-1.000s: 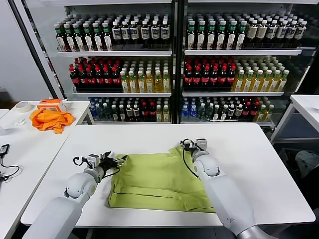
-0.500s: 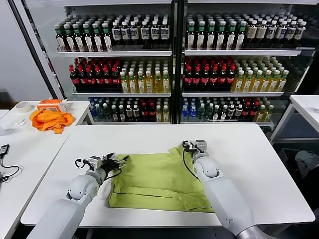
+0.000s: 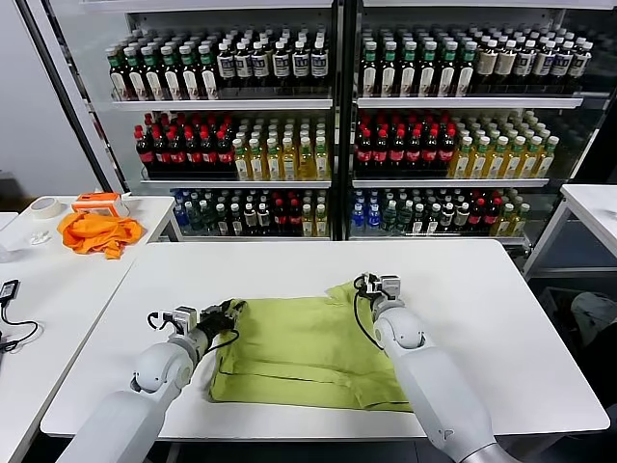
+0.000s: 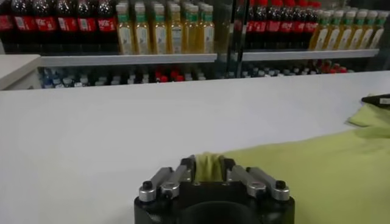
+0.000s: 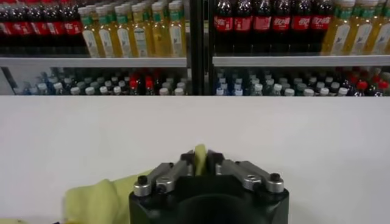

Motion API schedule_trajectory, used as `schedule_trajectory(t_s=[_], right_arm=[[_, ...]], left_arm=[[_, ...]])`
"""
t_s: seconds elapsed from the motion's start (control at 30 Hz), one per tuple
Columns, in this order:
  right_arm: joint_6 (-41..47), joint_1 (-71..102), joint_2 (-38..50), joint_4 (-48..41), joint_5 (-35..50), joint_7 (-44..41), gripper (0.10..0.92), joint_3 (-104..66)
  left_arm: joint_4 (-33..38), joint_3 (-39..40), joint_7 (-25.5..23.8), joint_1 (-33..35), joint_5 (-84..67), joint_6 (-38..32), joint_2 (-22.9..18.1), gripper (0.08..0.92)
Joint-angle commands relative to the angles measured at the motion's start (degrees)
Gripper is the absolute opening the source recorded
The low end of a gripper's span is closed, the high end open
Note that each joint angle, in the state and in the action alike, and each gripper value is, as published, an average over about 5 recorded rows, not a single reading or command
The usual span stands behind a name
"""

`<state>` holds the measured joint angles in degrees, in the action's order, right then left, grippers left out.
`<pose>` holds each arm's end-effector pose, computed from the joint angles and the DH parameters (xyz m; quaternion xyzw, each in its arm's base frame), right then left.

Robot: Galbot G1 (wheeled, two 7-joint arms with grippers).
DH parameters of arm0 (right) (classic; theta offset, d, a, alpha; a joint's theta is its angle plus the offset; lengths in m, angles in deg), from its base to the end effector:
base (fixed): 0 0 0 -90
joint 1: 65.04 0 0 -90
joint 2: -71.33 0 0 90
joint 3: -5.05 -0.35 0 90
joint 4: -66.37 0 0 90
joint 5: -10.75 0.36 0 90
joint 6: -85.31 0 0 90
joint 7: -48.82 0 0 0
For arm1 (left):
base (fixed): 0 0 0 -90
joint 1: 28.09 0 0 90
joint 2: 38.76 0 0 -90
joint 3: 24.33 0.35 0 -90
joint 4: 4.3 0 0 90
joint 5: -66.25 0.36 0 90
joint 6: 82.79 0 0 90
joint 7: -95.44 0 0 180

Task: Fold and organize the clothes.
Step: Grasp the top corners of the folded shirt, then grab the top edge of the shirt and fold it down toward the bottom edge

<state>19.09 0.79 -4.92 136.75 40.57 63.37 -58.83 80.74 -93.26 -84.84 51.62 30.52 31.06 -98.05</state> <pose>0.4796 0.0331 -0.3250 0.0491 -0.9707 0.0010 0.2353 0.3996 0.0838 -0.3274 -0.1364 -0.9584 -0.0038 0.2506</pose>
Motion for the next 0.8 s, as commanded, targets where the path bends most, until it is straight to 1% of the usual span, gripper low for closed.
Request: schedule_trajectory(t_s=[0.03,0.13,0.2,0.43,0.63,0.8], right_arm=[[-1.52,2.67,1.88,8.09,1.27,-0.23,0.109,-0.57],[-1.84,4.71,3.77,13.56,2.12,0.10,0.106,-1.26],[-1.33,6.41,5.41,18.00,2.78,0.41,0.106,-1.91],[1.34,15.71,10.42,31.53,3.29,1.22,0.106,-5.04],[1.85,26.12,12.22,40.77,0.15,1.09,0.106,-7.48],[2.00,30.80,12.63,43.38,-2.89,1.01,0.106,-8.74]], left_arm=[[2.10,-0.18,-0.02,0.98,-1.75,-2.16,1.19,0.186],[4.11,-0.51,0.17,2.44,-2.79,-4.05,2.27,0.111],[6.04,-1.03,0.25,3.99,-3.49,-4.84,3.17,0.086],[12.36,-3.55,0.57,10.62,-4.21,-6.04,5.62,0.081],[17.77,-4.22,1.22,15.39,-4.36,-5.56,7.23,0.081],[20.29,-4.41,1.51,17.75,-3.98,-5.90,7.43,0.081]])
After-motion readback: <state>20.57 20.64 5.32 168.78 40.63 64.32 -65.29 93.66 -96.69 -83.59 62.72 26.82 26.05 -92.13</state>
